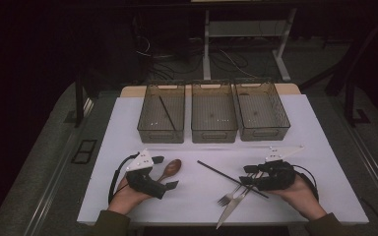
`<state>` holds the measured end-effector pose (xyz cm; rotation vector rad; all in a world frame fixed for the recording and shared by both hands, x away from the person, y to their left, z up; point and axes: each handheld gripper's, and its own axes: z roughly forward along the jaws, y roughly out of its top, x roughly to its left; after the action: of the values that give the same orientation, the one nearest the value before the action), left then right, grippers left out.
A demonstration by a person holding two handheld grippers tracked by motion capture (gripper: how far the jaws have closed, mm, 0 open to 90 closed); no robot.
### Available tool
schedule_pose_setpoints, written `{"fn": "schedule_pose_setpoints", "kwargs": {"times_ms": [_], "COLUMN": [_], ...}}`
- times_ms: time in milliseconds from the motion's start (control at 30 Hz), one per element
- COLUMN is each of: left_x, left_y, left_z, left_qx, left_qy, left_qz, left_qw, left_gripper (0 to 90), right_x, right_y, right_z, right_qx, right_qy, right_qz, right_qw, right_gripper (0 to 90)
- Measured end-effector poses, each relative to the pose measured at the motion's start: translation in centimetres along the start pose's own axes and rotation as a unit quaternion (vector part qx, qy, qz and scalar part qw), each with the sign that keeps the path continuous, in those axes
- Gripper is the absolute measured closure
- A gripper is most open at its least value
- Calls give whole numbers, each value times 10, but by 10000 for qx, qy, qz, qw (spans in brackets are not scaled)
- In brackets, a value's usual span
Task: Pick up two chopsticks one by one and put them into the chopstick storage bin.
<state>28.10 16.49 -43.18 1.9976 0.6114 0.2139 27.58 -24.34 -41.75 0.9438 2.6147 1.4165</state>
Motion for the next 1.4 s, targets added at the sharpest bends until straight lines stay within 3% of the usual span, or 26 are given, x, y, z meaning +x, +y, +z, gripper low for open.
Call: {"fn": "schedule_pose_setpoints", "kwargs": {"times_ms": [433,700,1400], "left_x": [0,-1,0], "left_y": [1,1,0], "left_z": [0,0,0], "left_qx": [-42,-34,-52], "left_qy": [-11,-18,-21], "left_qz": [-17,4,-22], "left_qw": [10000,10000,10000], "left_gripper": [0,0,0], "right_x": [-2,-1,0], "right_y": [-6,-7,-9], "right_z": [29,40,44], "right_qx": [523,654,809], "right_qy": [-219,-355,-405], "right_qz": [-86,-158,-345], "right_qw": [9984,9971,9953], "right_gripper": [641,714,838]}}
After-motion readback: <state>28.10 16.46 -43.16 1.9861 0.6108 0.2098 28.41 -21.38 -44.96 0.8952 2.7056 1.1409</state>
